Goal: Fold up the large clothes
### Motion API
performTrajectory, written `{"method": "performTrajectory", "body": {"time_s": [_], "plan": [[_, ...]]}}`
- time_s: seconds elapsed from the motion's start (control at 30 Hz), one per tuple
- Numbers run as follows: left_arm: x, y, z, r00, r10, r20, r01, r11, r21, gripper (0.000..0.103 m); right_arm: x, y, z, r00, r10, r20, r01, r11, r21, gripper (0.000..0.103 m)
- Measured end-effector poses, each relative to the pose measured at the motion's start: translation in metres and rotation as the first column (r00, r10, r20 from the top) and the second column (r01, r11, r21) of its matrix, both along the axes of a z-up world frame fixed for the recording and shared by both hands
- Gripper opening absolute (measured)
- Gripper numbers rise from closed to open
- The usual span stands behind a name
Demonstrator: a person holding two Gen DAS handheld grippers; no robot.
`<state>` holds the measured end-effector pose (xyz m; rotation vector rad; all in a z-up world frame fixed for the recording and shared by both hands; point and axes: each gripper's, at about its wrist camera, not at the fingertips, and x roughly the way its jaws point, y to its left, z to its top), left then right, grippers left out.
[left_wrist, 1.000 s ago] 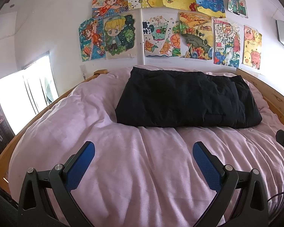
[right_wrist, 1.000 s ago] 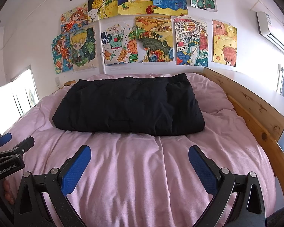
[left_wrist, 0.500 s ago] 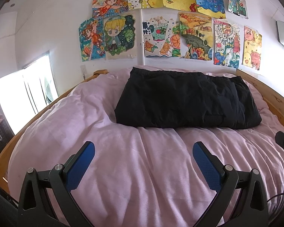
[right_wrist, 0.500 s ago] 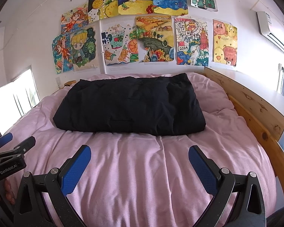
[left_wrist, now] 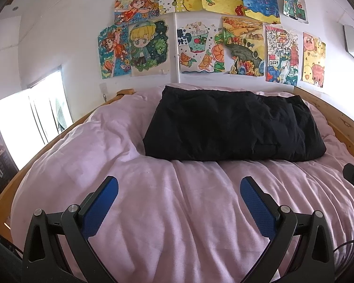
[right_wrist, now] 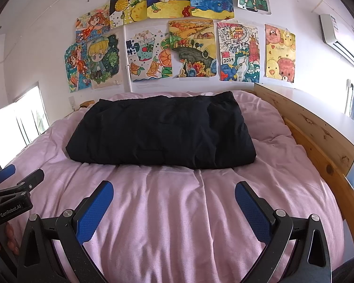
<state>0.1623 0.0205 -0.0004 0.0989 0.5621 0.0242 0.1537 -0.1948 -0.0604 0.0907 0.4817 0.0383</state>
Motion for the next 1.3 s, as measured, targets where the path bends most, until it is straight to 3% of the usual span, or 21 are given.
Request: {"method": "performTrajectory", "body": {"time_s": [0.5,1.3], "plan": [[0.005,-0.004,-0.001,0.999,0.028,-0.045,-0.028,0.999,-0.019,0.102,0.001,0.012,0.005,0.999,-0.050,-0.007,0.049,0.997,-0.067,0.103],[0.003,-0.007,-0.005,0.998,0.029,-0.049,-0.030,0.999,-0.017,0.102,0.004,0.017,0.003,0.997,-0.067,-0.028,0.065,0.996,-0.058,0.103]]}}
